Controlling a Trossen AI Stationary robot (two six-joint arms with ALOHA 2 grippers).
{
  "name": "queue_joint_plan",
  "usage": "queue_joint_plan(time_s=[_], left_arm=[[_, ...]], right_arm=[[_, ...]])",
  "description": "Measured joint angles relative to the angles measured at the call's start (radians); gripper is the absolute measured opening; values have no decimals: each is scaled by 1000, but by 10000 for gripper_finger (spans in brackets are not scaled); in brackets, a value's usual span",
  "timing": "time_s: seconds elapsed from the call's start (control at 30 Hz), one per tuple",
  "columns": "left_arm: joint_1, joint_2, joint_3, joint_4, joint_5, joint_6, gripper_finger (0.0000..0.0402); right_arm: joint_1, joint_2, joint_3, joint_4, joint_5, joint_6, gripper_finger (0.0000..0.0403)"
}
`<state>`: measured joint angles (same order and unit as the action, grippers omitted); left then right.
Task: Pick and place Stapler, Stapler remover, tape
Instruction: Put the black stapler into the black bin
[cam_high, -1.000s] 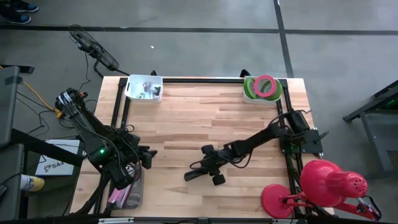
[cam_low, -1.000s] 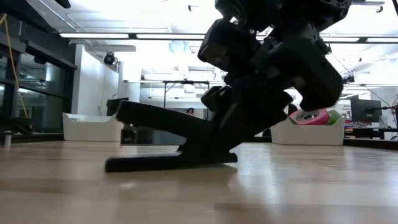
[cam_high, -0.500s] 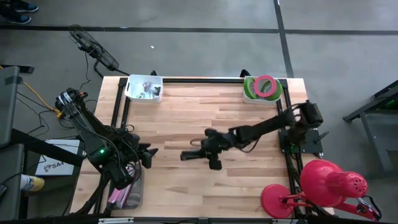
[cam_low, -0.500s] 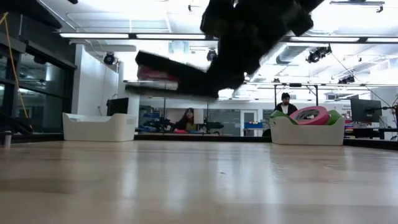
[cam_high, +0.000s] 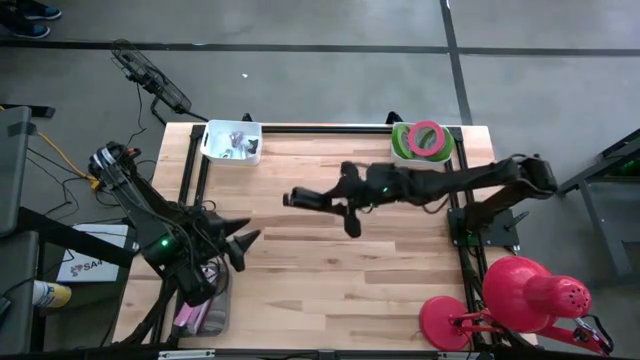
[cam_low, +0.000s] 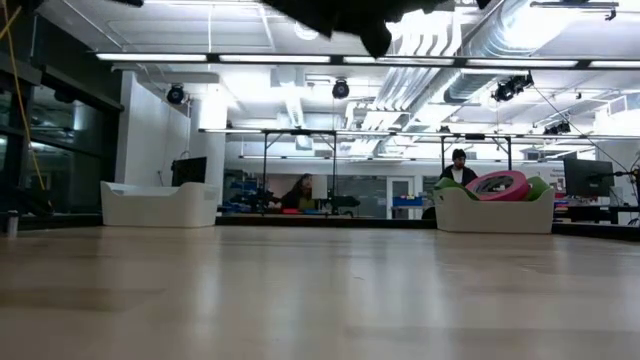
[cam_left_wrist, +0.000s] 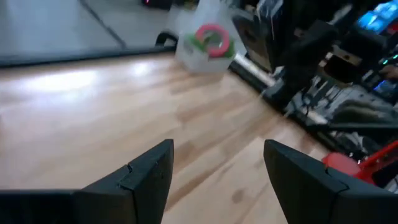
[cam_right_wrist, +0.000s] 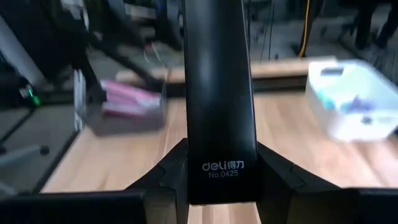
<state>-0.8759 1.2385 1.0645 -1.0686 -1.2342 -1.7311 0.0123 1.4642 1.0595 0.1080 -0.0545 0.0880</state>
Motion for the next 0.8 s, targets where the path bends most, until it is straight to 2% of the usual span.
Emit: queue_joint_plan(time_s=[0.07,0.2,0.4,0.5,0.63,0.8], left_arm=[[25,-2,0,68,-27,96,245],[113,-20,0,256,3,349,245],[283,-32,0,717,134,962,245],[362,-33,0,917,215,1200,245],[444,-33,0,1079,305,1367,245],[521,-33,0,1151,365,1430,245]], right_arm=[[-18,-20,0,37,-21,-4,115],[-48,-34,0,154,-94,0,115],[-93,-34,0,264,-194,22,115],[-124,-34,0,306,-243,44,115],[-155,-34,0,369,-301,66,115],[-181,-34,0,402,-375,73,115]])
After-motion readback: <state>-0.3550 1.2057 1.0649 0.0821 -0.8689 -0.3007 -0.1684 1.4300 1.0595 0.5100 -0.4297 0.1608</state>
